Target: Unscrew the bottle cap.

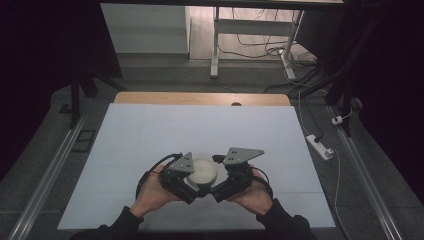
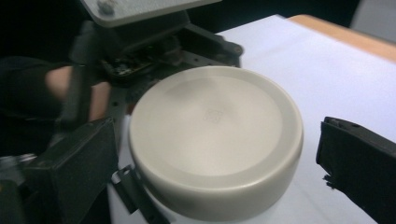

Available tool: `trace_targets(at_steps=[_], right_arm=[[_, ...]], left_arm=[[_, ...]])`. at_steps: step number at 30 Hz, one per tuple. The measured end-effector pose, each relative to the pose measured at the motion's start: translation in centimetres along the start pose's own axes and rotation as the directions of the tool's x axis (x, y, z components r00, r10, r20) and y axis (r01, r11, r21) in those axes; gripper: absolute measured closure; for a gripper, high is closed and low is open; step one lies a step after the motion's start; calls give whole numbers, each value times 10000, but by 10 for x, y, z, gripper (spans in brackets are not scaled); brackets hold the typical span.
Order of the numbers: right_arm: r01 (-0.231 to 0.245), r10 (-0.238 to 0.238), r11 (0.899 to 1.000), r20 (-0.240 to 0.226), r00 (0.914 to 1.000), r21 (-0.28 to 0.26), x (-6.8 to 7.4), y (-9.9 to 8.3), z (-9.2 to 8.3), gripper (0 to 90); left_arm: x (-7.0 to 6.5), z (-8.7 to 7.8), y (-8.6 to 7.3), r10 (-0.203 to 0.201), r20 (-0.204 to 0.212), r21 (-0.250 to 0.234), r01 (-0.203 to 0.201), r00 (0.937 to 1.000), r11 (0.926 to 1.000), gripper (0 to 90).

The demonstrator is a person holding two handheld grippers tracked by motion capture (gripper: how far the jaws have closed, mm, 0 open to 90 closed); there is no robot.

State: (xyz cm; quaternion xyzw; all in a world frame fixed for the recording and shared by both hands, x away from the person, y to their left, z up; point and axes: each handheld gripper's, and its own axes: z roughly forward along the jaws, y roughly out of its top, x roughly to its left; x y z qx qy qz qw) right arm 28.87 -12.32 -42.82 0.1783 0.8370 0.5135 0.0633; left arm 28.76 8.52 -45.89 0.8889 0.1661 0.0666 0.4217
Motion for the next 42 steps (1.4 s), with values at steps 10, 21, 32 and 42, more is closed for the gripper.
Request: trace_targets(at_steps=[10, 21, 32, 42], right_arm=[[376, -366, 9990, 430, 9984, -229, 8, -2, 7, 63], [490, -493, 9987, -312, 9983, -101, 6, -2, 4, 67], [1351, -1329, 9908, -2851, 9492, -119, 0, -4, -1, 67], [1969, -1842, 9804, -3542, 9168, -1, -1, -7, -4, 36]], left_arm=[[-4, 1, 3, -4, -15, 74, 4, 10000, 10000, 73], [-1, 0, 0, 421, 1036, -118, -412, 9937, 9991, 73], [-6, -1, -1, 1791, 2820, -241, -1797, 9425, 9834, 73], [-11, 3, 0, 1988, 2767, -195, -2013, 9402, 9793, 73]])
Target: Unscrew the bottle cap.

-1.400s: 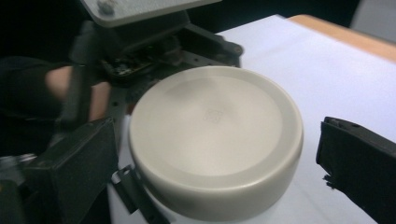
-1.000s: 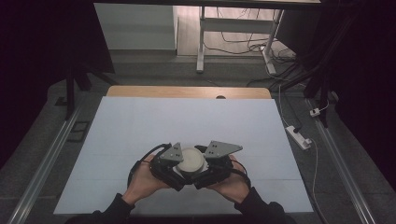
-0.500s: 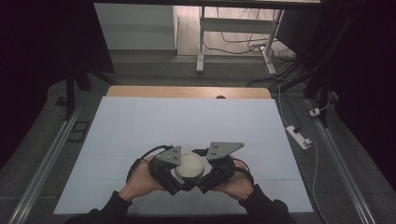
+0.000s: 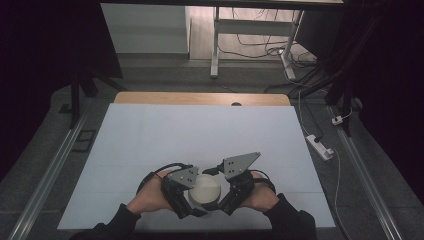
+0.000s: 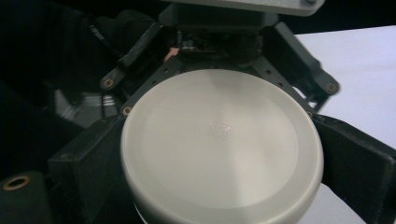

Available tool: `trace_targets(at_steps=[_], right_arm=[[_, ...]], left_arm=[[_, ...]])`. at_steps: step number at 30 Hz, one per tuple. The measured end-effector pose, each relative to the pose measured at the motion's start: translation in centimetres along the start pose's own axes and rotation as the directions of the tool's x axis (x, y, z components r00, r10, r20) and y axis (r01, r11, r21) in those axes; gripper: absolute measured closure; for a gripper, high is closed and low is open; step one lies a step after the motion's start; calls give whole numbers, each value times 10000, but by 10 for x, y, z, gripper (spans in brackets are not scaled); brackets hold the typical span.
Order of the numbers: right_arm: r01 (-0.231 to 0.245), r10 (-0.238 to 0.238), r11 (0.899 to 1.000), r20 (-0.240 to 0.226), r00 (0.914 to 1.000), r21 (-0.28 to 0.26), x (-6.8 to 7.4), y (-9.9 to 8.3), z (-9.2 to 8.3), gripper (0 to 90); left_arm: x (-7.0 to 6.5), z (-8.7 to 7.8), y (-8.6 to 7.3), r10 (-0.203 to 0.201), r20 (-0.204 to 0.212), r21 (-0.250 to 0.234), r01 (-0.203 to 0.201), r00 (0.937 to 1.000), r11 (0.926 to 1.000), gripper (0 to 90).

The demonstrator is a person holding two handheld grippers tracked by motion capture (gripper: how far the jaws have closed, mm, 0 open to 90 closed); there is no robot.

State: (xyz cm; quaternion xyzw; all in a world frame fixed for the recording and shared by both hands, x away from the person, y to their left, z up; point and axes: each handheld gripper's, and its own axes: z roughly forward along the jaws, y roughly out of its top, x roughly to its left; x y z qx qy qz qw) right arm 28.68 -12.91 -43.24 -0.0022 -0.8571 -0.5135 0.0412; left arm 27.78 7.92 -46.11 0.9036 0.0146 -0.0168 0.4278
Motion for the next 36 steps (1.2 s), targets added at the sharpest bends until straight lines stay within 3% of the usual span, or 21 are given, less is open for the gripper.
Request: trace_targets(at_steps=[4, 8, 10, 13, 15, 17, 19, 24, 27, 28, 33, 36], right_arm=[[-393, 391, 9992, 892, 9952, 4, 0, 5, -2, 0], [-1025, 1039, 9946, 1778, 9786, -170, 0, 9, -6, 0], [-1414, 1440, 9896, 2182, 9652, -278, 0, 10, -5, 0], [-1694, 1698, 9852, 3010, 9384, -276, 1, 10, 0, 0], [-1781, 1772, 9835, 3540, 9183, -302, 2, 9, 4, 0], [-1800, 1810, 9829, 3787, 9076, -385, 2, 8, 6, 12], [-1765, 1792, 9834, 3880, 9041, -430, 3, 7, 9, 34], [-1544, 1606, 9869, 3943, 9048, -478, 6, 7, 11, 62], [-1502, 1559, 9876, 3875, 9086, -453, 7, 7, 10, 66], [-1514, 1561, 9876, 3798, 9118, -425, 6, 8, 10, 66], [-1540, 1587, 9873, 2993, 9409, -393, 4, 7, 6, 67], [-1407, 1439, 9896, 2427, 9594, -303, 3, 6, 5, 67]], left_arm=[[3, -2, 0, -590, -737, -105, 583, 9955, 9982, 73], [6, -3, 0, -1272, -1756, -101, 1274, 9762, 9918, 73], [7, -4, 1, -1468, -2184, -45, 1494, 9647, 9888, 73], [6, -3, 1, -1758, -2571, -94, 1794, 9503, 9837, 73], [6, -2, 3, -1792, -2746, 17, 1868, 9447, 9824, 73], [5, 0, 4, -1864, -2880, 74, 1968, 9393, 9804, 73], [4, 0, 5, -1955, -2957, 64, 2066, 9351, 9784, 73], [3, 0, 7, -1957, -2912, -16, 2041, 9364, 9789, 72], [3, -1, 6, -1864, -2682, -20, 1929, 9452, 9812, 73], [4, -2, 6, -1775, -2535, -4, 1834, 9509, 9830, 73], [7, -4, 2, -1487, -1553, -123, 1486, 9766, 9888, 73], [6, -5, 1, -1149, -1065, -42, 1152, 9876, 9933, 72]])
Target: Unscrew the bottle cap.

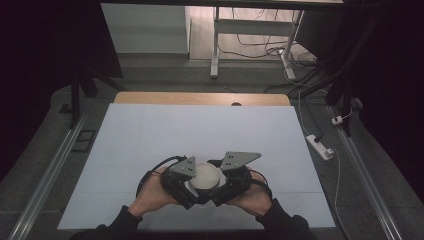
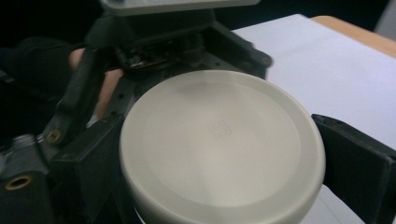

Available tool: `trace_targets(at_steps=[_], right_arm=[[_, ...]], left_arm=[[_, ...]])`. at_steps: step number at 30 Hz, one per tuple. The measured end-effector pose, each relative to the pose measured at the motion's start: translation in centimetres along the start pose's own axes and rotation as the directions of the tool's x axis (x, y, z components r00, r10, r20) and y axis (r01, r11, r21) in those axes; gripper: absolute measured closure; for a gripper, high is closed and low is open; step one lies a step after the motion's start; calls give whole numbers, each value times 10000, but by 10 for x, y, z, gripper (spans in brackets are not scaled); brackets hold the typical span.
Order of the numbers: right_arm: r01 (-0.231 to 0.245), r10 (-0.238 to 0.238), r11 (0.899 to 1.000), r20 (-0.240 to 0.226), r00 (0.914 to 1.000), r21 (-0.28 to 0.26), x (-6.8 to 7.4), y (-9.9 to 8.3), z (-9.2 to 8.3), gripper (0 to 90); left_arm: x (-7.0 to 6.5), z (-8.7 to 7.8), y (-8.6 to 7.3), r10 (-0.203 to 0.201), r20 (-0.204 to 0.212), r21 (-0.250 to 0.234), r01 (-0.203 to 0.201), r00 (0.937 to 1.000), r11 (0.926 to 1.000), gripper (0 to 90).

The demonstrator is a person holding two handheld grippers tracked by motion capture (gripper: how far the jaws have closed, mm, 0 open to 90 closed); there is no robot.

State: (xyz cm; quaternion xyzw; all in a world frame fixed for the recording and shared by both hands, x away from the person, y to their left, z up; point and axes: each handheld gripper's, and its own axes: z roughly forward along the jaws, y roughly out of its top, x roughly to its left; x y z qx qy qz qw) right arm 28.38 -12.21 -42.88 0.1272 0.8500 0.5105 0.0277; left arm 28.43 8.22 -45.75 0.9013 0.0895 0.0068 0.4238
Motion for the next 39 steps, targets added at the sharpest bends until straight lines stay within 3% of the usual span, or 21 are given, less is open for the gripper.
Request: trace_targets(at_steps=[4, 7, 17, 39], right_arm=[[109, -108, 9999, -574, 9983, 19, -1, -1, -1, 68], [201, -199, 9998, -619, 9979, 26, -1, -1, -1, 68], [185, -192, 9995, -320, 9993, -247, 0, 2, -4, 68], [208, -191, 9978, 277, 9994, -627, -4, 4, -17, 69]], left_arm=[[0, -1, -1, 252, 327, 55, -254, 9991, 9997, 73], [0, 0, -1, 280, 346, 114, -284, 9990, 9995, 73], [2, 2, -1, 169, 161, 276, -174, 9997, 9995, 73], [13, -5, -10, -435, -447, 93, 440, 9981, 9990, 73]])
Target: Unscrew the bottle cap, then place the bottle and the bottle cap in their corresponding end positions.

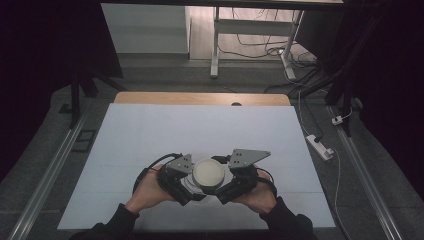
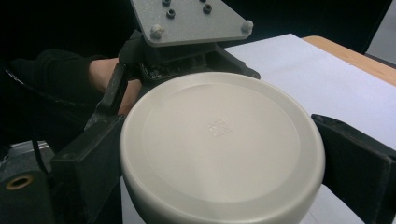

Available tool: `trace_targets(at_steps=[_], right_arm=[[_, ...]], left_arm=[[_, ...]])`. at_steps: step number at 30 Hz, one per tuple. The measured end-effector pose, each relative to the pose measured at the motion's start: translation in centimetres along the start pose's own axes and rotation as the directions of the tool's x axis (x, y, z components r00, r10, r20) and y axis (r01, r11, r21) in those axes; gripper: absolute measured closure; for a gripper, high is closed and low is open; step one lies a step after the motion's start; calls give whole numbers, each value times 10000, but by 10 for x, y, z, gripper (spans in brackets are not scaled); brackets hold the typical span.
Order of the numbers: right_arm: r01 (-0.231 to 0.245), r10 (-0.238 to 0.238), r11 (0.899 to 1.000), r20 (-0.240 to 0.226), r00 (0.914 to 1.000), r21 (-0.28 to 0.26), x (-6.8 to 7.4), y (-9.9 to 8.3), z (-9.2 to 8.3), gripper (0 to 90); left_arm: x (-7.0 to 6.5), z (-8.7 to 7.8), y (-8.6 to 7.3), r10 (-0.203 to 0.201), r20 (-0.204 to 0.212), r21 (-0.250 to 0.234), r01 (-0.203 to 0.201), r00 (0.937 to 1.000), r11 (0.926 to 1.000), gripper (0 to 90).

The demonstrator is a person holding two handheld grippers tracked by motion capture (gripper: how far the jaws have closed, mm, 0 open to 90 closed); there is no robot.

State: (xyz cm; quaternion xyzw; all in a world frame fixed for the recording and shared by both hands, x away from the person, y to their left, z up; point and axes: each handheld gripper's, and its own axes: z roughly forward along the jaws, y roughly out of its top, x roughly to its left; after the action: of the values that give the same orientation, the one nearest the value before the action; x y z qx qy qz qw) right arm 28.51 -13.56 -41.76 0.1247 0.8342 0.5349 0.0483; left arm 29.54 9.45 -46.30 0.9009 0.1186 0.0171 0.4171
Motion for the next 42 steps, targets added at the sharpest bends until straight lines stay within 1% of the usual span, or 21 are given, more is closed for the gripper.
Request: trace_targets(at_steps=[3, 7, 15, 21, 25, 26, 29, 30, 32, 33, 35, 36, 39, 42], right_arm=[[8, -8, 10000, 86, 10000, -10, 0, -1, -1, 69], [10, -9, 10000, 164, 9999, -28, -1, -2, -2, 68], [67, -64, 9999, 393, 9992, -82, 0, -2, -8, 69], [81, -75, 9999, 534, 9985, -123, 1, -3, -12, 69], [83, -75, 9999, 614, 9981, -133, 2, -4, -15, 69], [104, -96, 9999, 637, 9979, -121, 2, -5, -15, 69], [98, -91, 9999, 700, 9975, -91, 3, -6, -16, 69], [81, -76, 9999, 717, 9974, -74, 3, -7, -17, 69], [51, -47, 10000, 729, 9973, -60, 3, -8, -17, 68], [50, -46, 10000, 738, 9973, -49, 3, -9, -17, 68], [55, -52, 10000, 770, 9970, -45, 3, -10, -17, 68], [30, -26, 10000, 779, 9970, -46, 3, -10, -18, 68], [20, -15, 10000, 803, 9968, -67, 4, -12, -19, 68], [53, -52, 10000, 856, 9963, -7, 5, -14, -19, 69]], left_arm=[[2, -2, -1, -58, -159, 9, 58, 9999, 10000, 73], [6, -3, -3, -255, -355, -20, 255, 9990, 9997, 73], [12, -7, -6, -599, -793, -25, 599, 9950, 9982, 73], [18, -11, -6, -864, -1136, -141, 853, 9898, 9963, 73], [23, -13, -7, -1107, -1348, -246, 1083, 9847, 9938, 73], [24, -14, -7, -1070, -1408, -188, 1054, 9842, 9943, 73], [27, -15, -7, -1164, -1535, -218, 1144, 9813, 9932, 73], [27, -15, -7, -1257, -1573, -297, 1226, 9795, 9920, 73], [29, -16, -7, -1234, -1645, -257, 1208, 9786, 9923, 73], [30, -16, -7, -1306, -1677, -313, 1272, 9771, 9914, 73], [32, -17, -7, -1305, -1751, -278, 1276, 9759, 9914, 73], [33, -17, -7, -1392, -1784, -350, 1351, 9741, 9902, 73], [37, -17, -7, -1408, -1870, -367, 1363, 9722, 9900, 73], [39, -18, -6, -1506, -1951, -487, 1438, 9691, 9884, 73]])
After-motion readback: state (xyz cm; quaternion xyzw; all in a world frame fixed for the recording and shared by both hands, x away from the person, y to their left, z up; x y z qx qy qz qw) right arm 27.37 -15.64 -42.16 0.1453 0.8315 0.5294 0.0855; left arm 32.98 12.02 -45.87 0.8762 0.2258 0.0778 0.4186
